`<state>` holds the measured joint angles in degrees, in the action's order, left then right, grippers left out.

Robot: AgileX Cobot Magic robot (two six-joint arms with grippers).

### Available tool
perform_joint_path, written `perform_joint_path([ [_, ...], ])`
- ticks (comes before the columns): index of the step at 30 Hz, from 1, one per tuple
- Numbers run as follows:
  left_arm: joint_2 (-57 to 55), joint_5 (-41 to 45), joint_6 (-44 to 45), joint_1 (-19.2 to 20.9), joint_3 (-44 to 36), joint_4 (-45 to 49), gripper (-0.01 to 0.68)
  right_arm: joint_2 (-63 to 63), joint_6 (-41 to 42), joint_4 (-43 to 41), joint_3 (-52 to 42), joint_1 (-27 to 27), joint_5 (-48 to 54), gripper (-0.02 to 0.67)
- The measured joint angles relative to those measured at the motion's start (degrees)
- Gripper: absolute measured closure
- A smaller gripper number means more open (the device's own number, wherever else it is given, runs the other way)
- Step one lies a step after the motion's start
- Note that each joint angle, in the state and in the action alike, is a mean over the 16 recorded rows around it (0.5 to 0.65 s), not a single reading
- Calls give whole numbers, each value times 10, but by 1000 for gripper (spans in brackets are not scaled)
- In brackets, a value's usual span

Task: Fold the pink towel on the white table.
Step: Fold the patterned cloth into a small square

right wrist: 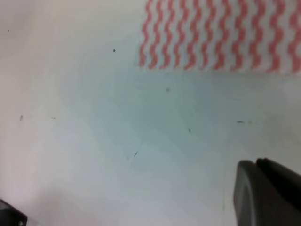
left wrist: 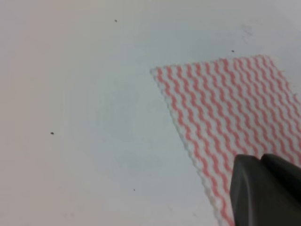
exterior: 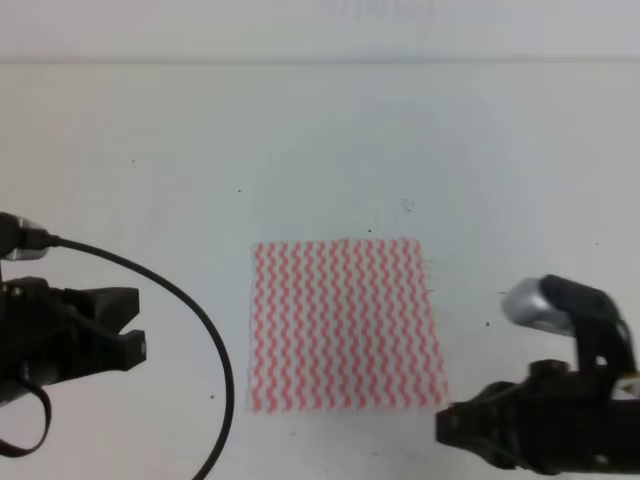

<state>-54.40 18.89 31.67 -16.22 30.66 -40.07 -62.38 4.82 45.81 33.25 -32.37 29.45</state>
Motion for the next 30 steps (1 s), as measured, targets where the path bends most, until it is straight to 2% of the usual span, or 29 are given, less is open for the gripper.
perform_joint_path([
  [7, -1, 12, 0, 0, -1, 0, 675, -107, -47, -75, 46, -57, -30, 665],
  [14, -1, 28, 1, 0, -1, 0, 675, -198, -128, -173, 89, -52, -41, 630],
  [18, -2, 36, 1, 0, -1, -1, 675, -237, -179, -215, 103, -37, -48, 568],
  [26, -2, 46, 2, 0, -1, -3, 675, -277, -224, -220, 104, -13, -71, 412],
  [30, -2, 47, 2, 0, -1, -4, 675, -292, -230, -217, 105, -10, -88, 357],
])
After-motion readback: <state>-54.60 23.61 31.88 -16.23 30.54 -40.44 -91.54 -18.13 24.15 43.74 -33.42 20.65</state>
